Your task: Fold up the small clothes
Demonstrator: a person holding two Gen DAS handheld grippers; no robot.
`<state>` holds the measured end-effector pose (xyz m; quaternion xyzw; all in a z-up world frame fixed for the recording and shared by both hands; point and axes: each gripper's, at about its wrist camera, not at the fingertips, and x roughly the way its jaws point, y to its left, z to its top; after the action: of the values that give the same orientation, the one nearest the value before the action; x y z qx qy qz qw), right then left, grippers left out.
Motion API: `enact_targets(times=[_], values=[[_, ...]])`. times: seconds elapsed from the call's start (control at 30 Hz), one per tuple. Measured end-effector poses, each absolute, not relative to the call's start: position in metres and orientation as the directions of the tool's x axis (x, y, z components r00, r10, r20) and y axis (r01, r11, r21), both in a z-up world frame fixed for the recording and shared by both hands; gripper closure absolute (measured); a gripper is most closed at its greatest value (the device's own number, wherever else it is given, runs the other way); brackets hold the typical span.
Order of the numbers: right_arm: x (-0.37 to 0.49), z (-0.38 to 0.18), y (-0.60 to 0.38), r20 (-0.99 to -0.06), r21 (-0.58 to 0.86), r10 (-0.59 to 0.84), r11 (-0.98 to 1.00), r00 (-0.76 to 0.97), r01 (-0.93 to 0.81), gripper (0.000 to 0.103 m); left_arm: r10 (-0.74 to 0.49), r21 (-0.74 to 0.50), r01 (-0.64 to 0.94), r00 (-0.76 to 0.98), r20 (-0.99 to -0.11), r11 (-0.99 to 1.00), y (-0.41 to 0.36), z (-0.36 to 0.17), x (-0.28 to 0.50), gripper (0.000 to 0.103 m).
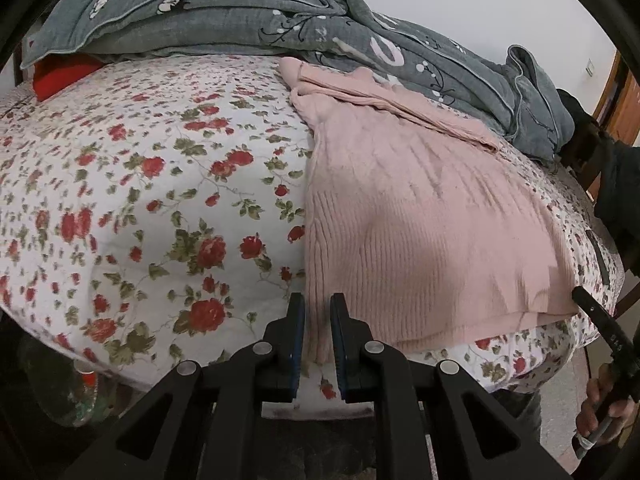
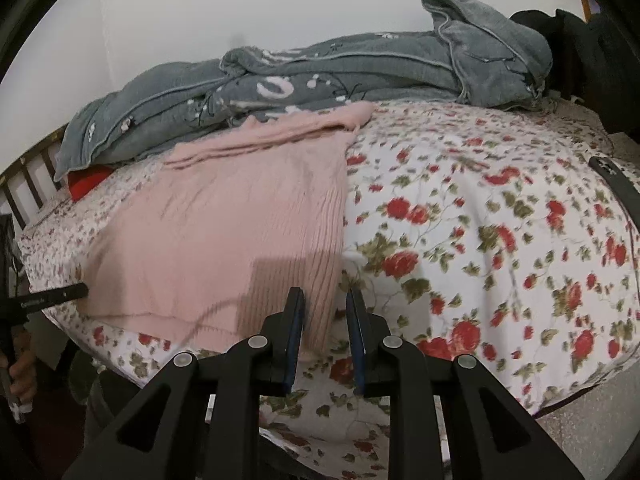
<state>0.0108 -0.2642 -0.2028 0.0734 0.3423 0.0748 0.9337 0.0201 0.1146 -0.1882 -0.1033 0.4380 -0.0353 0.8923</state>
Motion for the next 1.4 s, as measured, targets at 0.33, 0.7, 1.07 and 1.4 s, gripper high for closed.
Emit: enact_targets(times=[0.33,0.7,1.07,1.4], values=[[-0.006,-0.157,-0.273,-0.577,0.256,0.267,0.956,0.772,-0.139,0.081,-0.134,-0.209,-0.052,0.612,-0.779,0.977,0.116,-0.142,0.009,0.085],[-0.023,-0.117,-0.274,-0.520,0.235,0.255,0.960,0.815,-0.151,0.075,-0.130,-0.224,-0.059,0.660,-0.740,0.973,0.112,-0.110,-0.005,0.079],[0.008,-0.112,-0.261,-0.522,0.227,0.281,0.956,0.806,-0.186,0.071,-0.164,-0.236,-0.015,0.678,-0.717,0.972,0.110,-0.129,-0.001,0.038],[0.012,-0.141,-0.268,-0.599,0.178,0.206,0.976,0.774,-0.121,0.071,-0.191,-0.244,0.005,0.635,-0.749,0.970,0.108,-0.175,0.021,0.041]])
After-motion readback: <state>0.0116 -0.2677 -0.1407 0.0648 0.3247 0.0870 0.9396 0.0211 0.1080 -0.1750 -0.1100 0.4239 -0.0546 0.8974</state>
